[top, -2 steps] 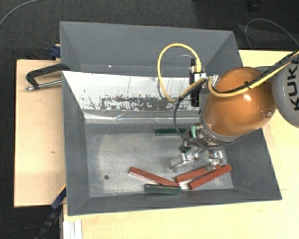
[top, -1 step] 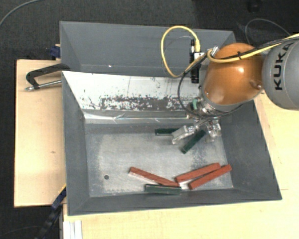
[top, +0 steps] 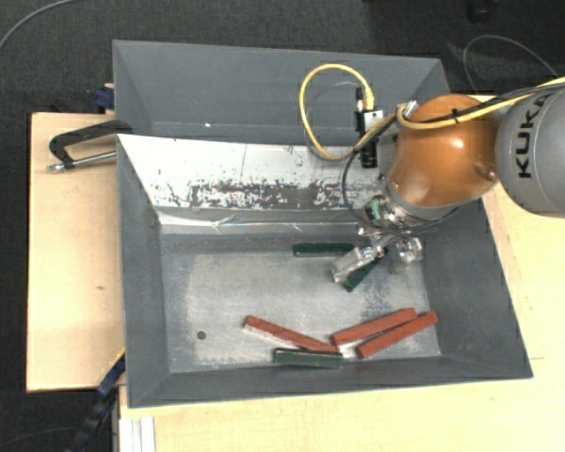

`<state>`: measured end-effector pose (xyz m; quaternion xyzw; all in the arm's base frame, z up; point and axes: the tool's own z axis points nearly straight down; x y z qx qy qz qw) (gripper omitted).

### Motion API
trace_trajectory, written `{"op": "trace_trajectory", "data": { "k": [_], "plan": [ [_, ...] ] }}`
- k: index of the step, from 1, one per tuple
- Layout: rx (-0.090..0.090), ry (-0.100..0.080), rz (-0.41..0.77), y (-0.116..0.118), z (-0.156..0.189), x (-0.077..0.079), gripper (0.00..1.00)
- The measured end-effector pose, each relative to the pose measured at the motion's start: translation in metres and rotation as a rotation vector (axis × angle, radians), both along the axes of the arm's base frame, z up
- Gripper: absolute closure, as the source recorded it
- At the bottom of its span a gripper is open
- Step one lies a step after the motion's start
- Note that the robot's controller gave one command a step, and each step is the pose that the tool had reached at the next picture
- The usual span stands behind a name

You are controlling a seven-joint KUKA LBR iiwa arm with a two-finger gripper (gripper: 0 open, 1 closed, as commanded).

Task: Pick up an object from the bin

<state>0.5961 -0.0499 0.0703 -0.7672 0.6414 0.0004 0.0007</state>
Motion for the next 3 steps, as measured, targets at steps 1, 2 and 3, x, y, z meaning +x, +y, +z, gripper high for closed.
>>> {"op": "trace_trajectory", "data": {
  "k": [1, 2, 3],
  "plan": [
    [0.002, -0.001, 0.0, 0.0007, 0.0009, 0.0003, 1.0],
    [0.002, -0.001, 0.0, 0.0007, 0.0009, 0.0003, 0.0],
    [0.002, -0.001, 0.0, 0.0008, 0.0009, 0.0003, 1.0]
  ]
}}
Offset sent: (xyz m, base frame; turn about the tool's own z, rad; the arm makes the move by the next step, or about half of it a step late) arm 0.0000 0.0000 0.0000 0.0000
